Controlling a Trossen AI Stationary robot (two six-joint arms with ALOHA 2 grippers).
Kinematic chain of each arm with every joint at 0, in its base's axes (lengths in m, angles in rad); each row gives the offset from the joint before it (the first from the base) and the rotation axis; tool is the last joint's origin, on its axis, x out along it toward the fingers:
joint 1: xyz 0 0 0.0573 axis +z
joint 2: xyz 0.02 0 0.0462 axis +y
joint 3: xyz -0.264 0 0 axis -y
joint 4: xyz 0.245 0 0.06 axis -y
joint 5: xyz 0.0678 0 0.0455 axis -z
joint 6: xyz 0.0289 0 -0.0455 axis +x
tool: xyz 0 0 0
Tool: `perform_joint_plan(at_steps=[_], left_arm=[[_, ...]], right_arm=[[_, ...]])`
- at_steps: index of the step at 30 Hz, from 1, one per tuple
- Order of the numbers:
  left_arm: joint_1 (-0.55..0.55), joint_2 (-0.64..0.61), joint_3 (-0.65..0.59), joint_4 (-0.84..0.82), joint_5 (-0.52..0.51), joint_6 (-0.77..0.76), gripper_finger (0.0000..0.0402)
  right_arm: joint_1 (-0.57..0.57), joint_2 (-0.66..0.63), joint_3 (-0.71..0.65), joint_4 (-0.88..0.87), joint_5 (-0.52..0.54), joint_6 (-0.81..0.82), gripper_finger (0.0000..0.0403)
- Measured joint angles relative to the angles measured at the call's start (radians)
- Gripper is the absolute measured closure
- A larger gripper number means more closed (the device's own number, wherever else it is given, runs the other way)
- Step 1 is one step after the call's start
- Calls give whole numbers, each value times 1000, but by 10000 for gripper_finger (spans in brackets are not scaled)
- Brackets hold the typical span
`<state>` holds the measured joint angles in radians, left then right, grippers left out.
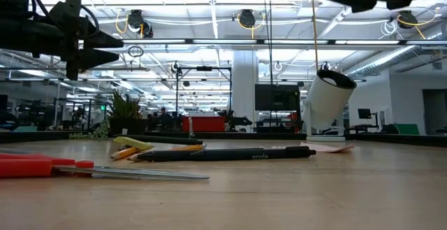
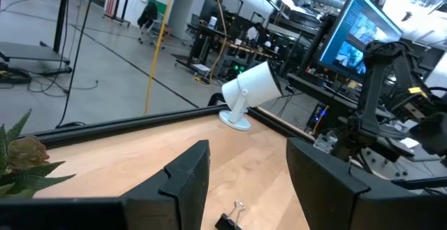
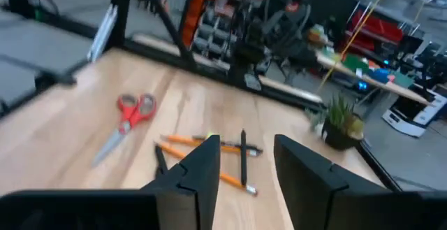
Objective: Pick and place office supplies into organizer
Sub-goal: Put the pink sticky note into the desk organizer
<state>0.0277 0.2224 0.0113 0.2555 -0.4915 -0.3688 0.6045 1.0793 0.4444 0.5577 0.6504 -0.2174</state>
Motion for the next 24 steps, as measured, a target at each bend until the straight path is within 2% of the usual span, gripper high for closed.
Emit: perform_joint_plan(at_steps=[3, 7, 11, 13, 15, 17, 21, 24], left_arm=[[0, 0, 0, -8, 0, -3, 206], [0, 0, 0, -25, -8, -11, 206], [0, 0, 0, -27, -8, -11, 206], [0, 0, 0, -28, -8, -11, 206], [0, 0, 0, -29, -8, -10, 206], [0, 0, 0, -29, -8, -8, 206], [0, 0, 0, -30, -8, -8, 206], [0, 0, 0, -47, -8, -9, 206]], right_arm=[[-9, -1, -12, -9, 3, 57, 281], [-7, 0, -12, -136, 19, -28, 280], [-8, 0, -12, -213, 196, -171, 272], [-13, 0, -7, -221, 251, -297, 268], [-35, 7, 17, -277, 290, -348, 266], [-61, 21, 37, -356, 287, -298, 266], [-74, 78, 49, -531, 156, -154, 268], [-78, 117, 80, -642, 149, -58, 266]])
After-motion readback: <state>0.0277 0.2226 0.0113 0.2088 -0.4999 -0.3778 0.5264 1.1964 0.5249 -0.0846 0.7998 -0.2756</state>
